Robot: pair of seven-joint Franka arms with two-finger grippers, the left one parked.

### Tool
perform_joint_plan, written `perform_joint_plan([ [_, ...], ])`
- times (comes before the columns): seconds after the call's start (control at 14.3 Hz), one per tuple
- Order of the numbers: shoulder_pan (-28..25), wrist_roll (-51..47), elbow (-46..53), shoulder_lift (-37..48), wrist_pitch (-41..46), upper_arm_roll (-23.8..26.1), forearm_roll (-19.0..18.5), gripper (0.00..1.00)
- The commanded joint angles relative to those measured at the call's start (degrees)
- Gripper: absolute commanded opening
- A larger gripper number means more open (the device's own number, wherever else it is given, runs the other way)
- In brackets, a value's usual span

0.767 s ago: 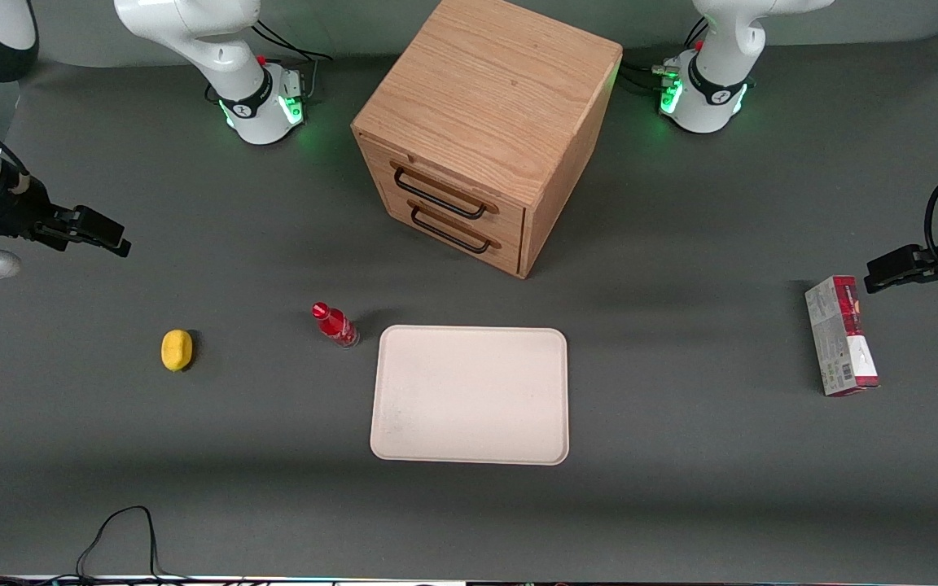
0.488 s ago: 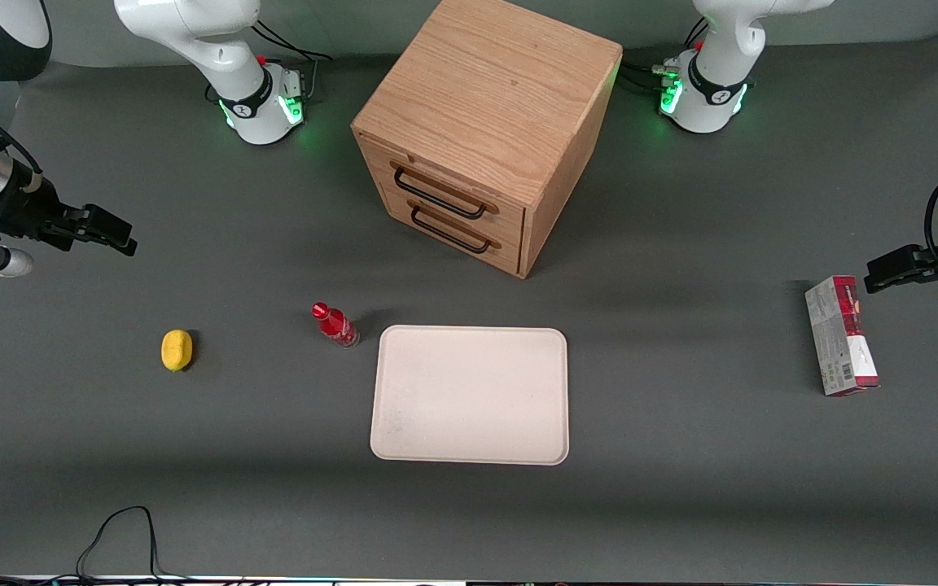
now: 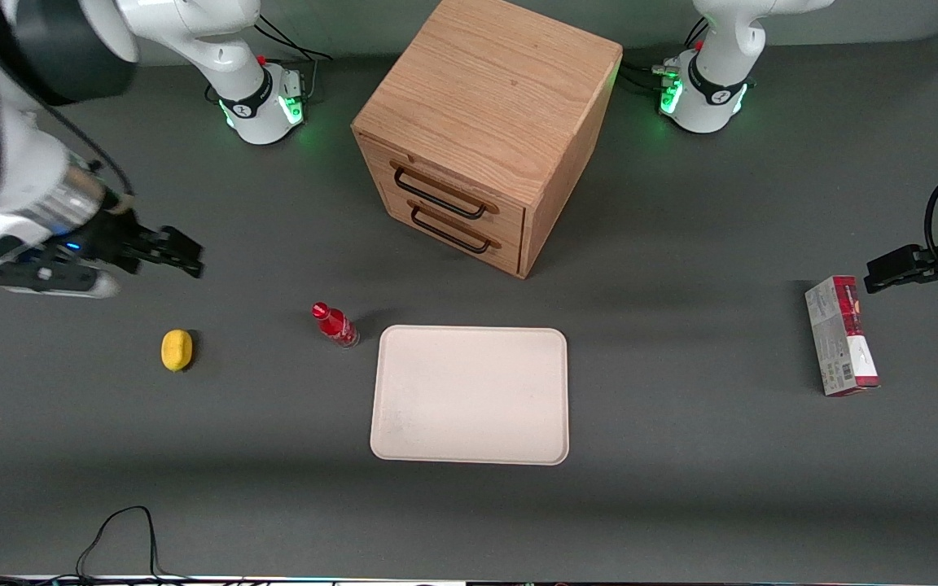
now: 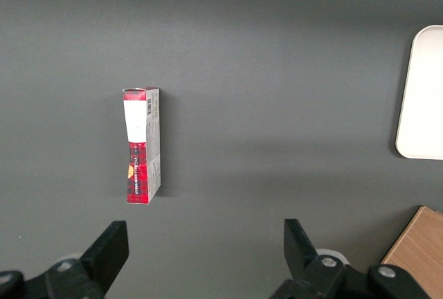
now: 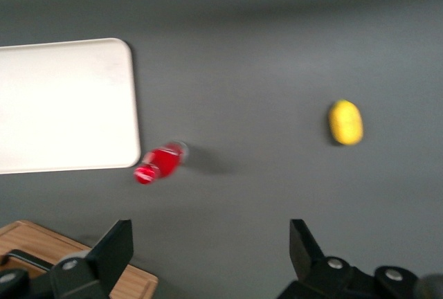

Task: Place coke bottle on tray
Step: 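Move the open right gripper over the red Coca-Cola bottle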

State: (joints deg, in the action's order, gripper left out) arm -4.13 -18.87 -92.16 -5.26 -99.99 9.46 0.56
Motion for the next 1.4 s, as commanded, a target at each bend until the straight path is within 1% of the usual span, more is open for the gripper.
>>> perform_joint_plan([
  [0.0, -0.3, -3.0, 10.9, -11.8, 1.0, 3.4, 0.1, 1.0],
  [0.07, -0.8, -4.1, 11.8, -14.9, 0.2, 5.0, -0.3, 1.0],
  [0.21, -2.0, -6.1, 11.7, -19.5, -6.7, 6.6, -0.9, 1.0],
  [0.28, -3.2, -6.8, 11.7, -21.2, -8.2, 6.6, -2.4, 1.0],
  [0.35, -3.4, -6.9, 11.3, -22.6, -8.2, 6.7, -5.9, 1.0],
  [0.42, -3.5, -7.1, 8.9, -22.9, -8.4, 7.6, -8.3, 1.0],
  [0.49, -3.6, -7.8, 6.2, -22.8, -9.2, 8.3, -9.7, 1.0],
  [0.63, -3.4, -8.2, 3.1, -21.7, -10.1, 8.4, -9.9, 1.0],
  [0.7, -3.4, -8.4, 0.5, -20.1, -12.0, 8.4, -9.9, 1.0],
  [0.91, -3.3, -9.2, -11.4, -15.6, -22.4, 8.4, -9.8, 1.0],
  [1.05, -3.5, -10.6, -14.2, -15.1, -24.3, 8.4, -9.8, 1.0],
  [1.33, -3.2, -9.6, -20.2, -12.1, -25.9, 7.9, -10.0, 0.99],
])
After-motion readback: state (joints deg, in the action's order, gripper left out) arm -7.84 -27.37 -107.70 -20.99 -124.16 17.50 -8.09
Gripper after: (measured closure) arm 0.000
